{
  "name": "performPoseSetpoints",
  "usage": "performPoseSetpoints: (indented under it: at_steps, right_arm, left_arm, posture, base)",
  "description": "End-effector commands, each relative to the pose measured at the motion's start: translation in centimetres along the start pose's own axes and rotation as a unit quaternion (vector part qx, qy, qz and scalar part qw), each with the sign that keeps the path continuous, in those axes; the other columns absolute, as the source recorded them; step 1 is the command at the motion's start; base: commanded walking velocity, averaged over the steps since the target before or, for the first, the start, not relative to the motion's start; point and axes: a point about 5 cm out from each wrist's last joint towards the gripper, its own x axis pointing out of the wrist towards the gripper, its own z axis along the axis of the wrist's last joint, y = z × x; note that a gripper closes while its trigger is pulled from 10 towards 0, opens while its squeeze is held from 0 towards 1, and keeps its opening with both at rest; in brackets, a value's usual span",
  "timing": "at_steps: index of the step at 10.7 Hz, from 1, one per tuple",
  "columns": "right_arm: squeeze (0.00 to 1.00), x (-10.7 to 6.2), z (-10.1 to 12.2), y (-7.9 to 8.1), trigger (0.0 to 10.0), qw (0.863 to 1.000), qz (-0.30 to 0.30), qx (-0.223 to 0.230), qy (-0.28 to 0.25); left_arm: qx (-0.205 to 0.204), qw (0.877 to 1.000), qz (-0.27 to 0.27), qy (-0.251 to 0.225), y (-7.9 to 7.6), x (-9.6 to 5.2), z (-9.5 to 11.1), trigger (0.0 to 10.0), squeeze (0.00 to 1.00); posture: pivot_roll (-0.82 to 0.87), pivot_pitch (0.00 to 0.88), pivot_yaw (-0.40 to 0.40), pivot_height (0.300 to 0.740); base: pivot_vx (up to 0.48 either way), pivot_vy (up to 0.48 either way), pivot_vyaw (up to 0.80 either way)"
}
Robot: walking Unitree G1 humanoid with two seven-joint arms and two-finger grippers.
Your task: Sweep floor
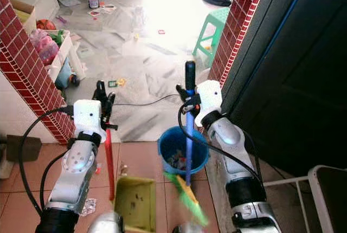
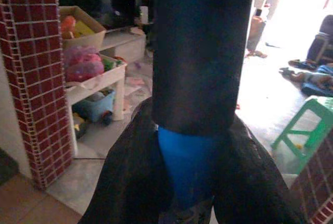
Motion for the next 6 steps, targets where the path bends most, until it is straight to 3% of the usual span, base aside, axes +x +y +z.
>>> performPoseSetpoints:
  at_steps: [1,3,6]
  right_arm:
    - [0.00,0.4,1.4,-1.0,10.0,0.999,-0.024,-0.031,-0.029]
    - [0.00,0.3,1.2,-0.8,10.0,0.999,-0.028,-0.024,-0.029]
    - [0.00,0.0,0.5,1.4,10.0,0.999,-0.007,0.030,-0.022]
  left_arm:
    - [-0.008,1.000,-0.006,-0.015,-0.2,0.0,0.4,10.0,0.00]
    - [-0.002,1.000,-0.017,-0.014,-0.4,-0.1,0.3,10.0,0.00]
    - [0.010,1.000,-0.025,-0.006,-0.6,-0.1,0.3,10.0,0.00]
  posture:
    - [0.00,0.000,-0.067,0.740]
    - [0.01,0.000,-0.066,0.740]
    - [0.01,0.000,-0.060,0.740]
  base:
    - [0.000,0.000,0.00]
    - [0.000,0.000,0.00]
    - [0.000,0.000,0.00]
